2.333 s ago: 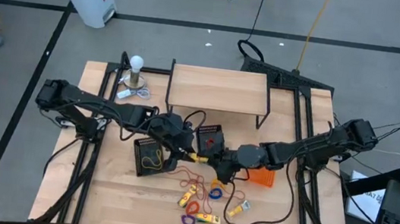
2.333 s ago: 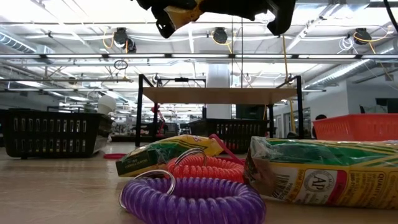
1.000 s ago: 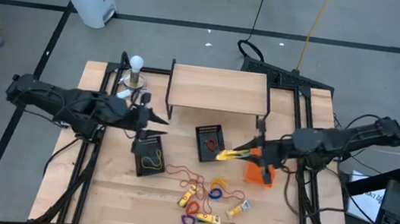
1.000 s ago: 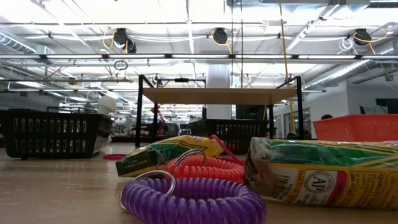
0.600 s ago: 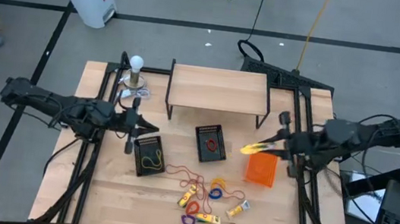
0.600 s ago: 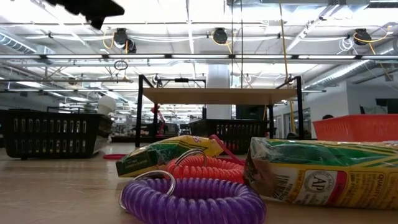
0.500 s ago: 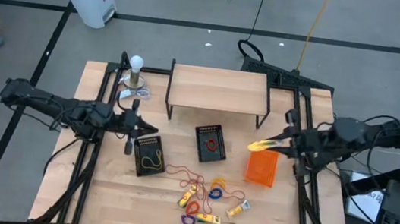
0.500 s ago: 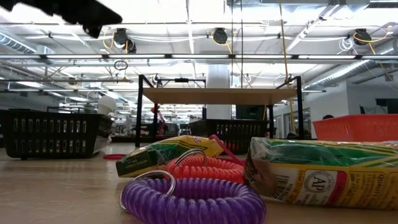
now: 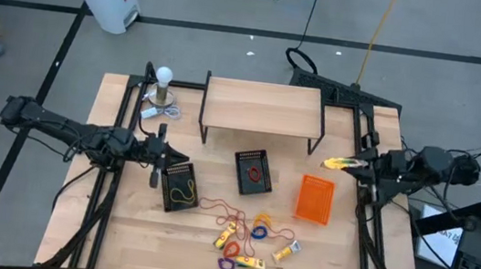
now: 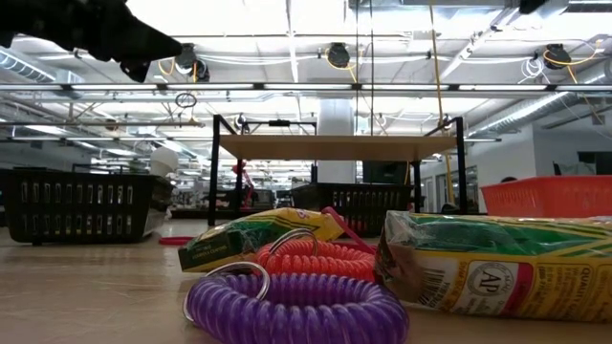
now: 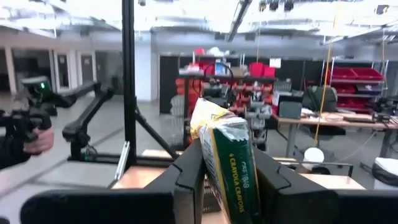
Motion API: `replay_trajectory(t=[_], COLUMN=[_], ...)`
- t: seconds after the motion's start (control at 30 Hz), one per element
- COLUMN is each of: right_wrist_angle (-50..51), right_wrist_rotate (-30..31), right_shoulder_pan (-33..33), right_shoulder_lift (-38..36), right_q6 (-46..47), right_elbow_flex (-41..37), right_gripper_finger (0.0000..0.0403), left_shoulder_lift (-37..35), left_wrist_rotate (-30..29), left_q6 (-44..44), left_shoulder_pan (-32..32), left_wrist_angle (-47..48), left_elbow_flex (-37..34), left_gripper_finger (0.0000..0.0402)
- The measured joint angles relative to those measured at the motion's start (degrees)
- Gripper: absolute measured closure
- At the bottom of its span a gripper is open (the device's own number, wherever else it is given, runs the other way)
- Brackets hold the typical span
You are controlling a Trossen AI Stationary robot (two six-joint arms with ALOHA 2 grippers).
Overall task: Pick & Place Office Desk Supplies
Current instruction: Put the crayon box into the orange bin
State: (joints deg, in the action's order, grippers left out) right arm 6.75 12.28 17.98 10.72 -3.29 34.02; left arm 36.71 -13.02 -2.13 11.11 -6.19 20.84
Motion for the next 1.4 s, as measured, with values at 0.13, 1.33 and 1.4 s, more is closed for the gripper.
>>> replay_trajectory(t=[0.13, 1.33, 1.4], right_wrist_angle=[-2.6, -20.5, -22.3], right_wrist_rotate=[0.0, -0.3, -0.2], right_shoulder_pan=[0.0, 0.0, 0.0], right_shoulder_lift=[-5.3, -10.6, -10.5], right_q6=[1.2, 2.9, 1.7], right_elbow_flex=[-6.9, -27.8, -27.8], right_gripper_finger=[0.0337, 0.0333, 0.0333], left_shoulder_lift=[0.0, 0.0, 0.0], left_wrist_rotate=[0.0, 0.0, 0.0], left_q6=[0.0, -1.4, -1.4], left_shoulder_pan=[0.0, 0.0, 0.0], left_wrist_angle=[0.0, 0.0, 0.0], left_elbow_flex=[0.0, 0.0, 0.0], left_gripper_finger=[0.0378, 0.0378, 0.0378])
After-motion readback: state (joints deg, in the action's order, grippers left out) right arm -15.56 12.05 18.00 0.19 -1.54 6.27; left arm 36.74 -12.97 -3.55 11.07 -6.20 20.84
